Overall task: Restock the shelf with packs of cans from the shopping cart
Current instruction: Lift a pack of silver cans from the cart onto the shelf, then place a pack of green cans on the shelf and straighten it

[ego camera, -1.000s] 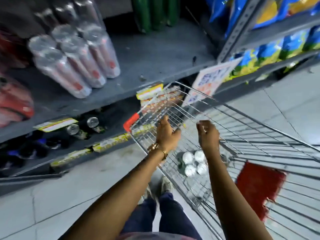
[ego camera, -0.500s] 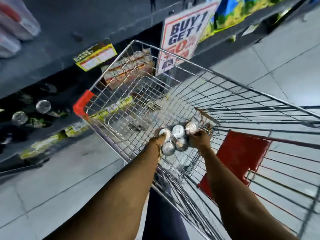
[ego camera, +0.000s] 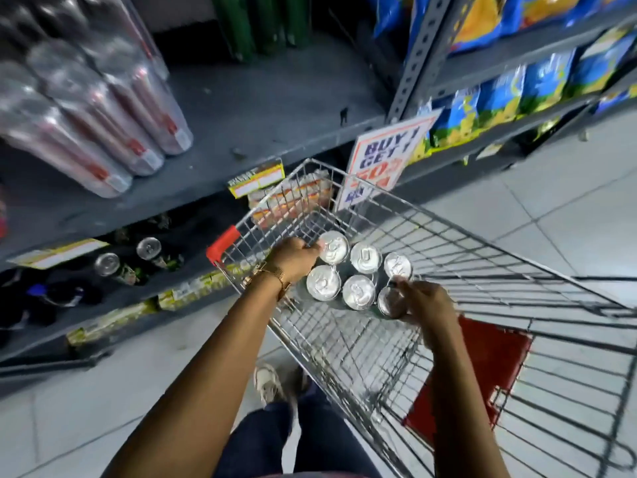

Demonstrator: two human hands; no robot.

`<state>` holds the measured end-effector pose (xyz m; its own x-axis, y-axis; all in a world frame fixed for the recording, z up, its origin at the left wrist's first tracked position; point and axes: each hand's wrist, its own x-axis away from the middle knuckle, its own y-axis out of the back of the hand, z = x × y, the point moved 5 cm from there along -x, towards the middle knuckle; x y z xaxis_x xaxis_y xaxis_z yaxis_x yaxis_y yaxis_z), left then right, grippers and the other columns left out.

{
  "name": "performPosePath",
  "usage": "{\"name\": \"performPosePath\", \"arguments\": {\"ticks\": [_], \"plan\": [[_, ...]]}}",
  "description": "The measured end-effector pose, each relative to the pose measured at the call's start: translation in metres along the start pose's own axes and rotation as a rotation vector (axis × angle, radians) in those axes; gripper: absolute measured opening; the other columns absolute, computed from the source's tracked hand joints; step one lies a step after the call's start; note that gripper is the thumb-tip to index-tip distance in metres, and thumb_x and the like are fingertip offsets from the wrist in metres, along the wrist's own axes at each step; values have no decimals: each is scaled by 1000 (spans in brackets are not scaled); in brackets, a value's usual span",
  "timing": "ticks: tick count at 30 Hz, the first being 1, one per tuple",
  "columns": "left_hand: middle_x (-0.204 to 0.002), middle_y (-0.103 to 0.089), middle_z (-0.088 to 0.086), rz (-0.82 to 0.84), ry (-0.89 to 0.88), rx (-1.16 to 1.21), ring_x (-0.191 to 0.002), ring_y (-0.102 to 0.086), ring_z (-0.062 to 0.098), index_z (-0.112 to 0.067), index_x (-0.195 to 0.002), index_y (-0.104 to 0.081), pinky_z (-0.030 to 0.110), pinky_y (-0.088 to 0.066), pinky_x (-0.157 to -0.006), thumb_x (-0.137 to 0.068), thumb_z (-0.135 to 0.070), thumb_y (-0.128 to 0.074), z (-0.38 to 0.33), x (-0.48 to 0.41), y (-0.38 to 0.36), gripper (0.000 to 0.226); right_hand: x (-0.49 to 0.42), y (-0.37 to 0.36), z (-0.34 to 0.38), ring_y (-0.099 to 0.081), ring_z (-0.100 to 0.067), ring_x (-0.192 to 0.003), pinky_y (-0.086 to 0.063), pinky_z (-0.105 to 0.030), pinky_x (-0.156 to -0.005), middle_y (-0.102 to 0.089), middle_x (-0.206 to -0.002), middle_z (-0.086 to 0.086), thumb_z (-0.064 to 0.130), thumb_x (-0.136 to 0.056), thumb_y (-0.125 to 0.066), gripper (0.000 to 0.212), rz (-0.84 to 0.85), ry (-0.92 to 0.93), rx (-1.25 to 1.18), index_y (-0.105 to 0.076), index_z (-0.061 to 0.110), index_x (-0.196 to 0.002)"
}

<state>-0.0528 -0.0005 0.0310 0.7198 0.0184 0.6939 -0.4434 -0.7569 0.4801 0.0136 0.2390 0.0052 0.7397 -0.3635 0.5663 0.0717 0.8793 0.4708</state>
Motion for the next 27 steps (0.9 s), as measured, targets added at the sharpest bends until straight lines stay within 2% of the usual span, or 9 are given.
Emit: {"name": "performPosePath", "arguments": {"ticks": [4,7,9,11,14,19,22,24,27], "plan": [[-108,-69,22,-230,-185,27,-106,-64,35,-15,-94,-69,31,-47,-77,-95,-47,-44,-47,44,79,41,3,19,98,-69,-39,-77,-57,-57,-77,-67,-62,-12,41,-79,-62,33,-41,245,-14,-68,15,-59],[-87,-67,24,-354,-246,135,-89,-66,34,-13,-60,-52,36,-50,-76,-90,-55,-47,-68,54,129,52,-3,27,177,-68,-42,-76,-56,-60,-75,-67,-65,-21,60,-63,-63,47,-63,414,-46,-69,13,-72],[-82,-66,24,-421,-303,252,-80,-66,33,-5,-63,-55,47,-57,-80,-79,-64,-50,-81,46,164,62,-5,29,229,-66,-36,-67,-58,-58,-74,-63,-67,-27,61,-61,-65,63,-45,505,-50,-64,-1,-72],[-91,-69,27,-446,-319,318,-90,-69,38,4,-70,-57,56,-57,-82,-72,-67,-49,-95,36,193,71,-4,27,276,-63,-29,-66,-60,-52,-73,-60,-68,-22,47,-73,-69,47,-20,559,-57,-64,2,-62],[-92,-62,18,-451,-338,402,-96,-67,36,-7,-67,-56,56,-58,-78,-88,-51,-53,-116,18,221,50,-19,16,329,-59,-27,-61,-59,-52,-71,-54,-58,-13,33,-81,-70,38,-8,591,-68,-55,8,-56],[-129,-56,18,-482,-267,351,-108,-63,36,2,-126,-52,39,-61,-55,-91,-51,-49,-134,-29,253,64,-66,-11,372,-65,-34,-73,-59,-58,-70,-58,-67,-13,30,-79,-72,33,3,546,-50,-57,1,-74],[-132,-54,18,-489,-234,329,-111,-61,37,0,-128,-50,45,-60,-68,-92,-49,-49,-137,-52,257,61,-92,-27,375,-69,-38,-82,-59,-58,-67,-65,-84,-20,36,-76,-72,39,-19,516,-22,-61,0,-82],[-130,-57,19,-511,-224,324,-110,-61,37,0,-126,-52,43,-58,-64,-91,-51,-49,-140,-63,260,63,-106,-31,375,-68,-37,-86,-60,-50,-71,-67,-94,-22,43,-75,-69,46,-70,518,35,-64,-1,-85],[-130,-58,15,-494,-243,320,-112,-60,35,-5,-129,-53,43,-61,-72,-87,-59,-48,-138,-73,263,69,-104,-33,376,-55,-27,-78,-44,-33,-67,-55,-86,-17,50,-78,-62,44,-106,555,125,-54,7,-72]]}}
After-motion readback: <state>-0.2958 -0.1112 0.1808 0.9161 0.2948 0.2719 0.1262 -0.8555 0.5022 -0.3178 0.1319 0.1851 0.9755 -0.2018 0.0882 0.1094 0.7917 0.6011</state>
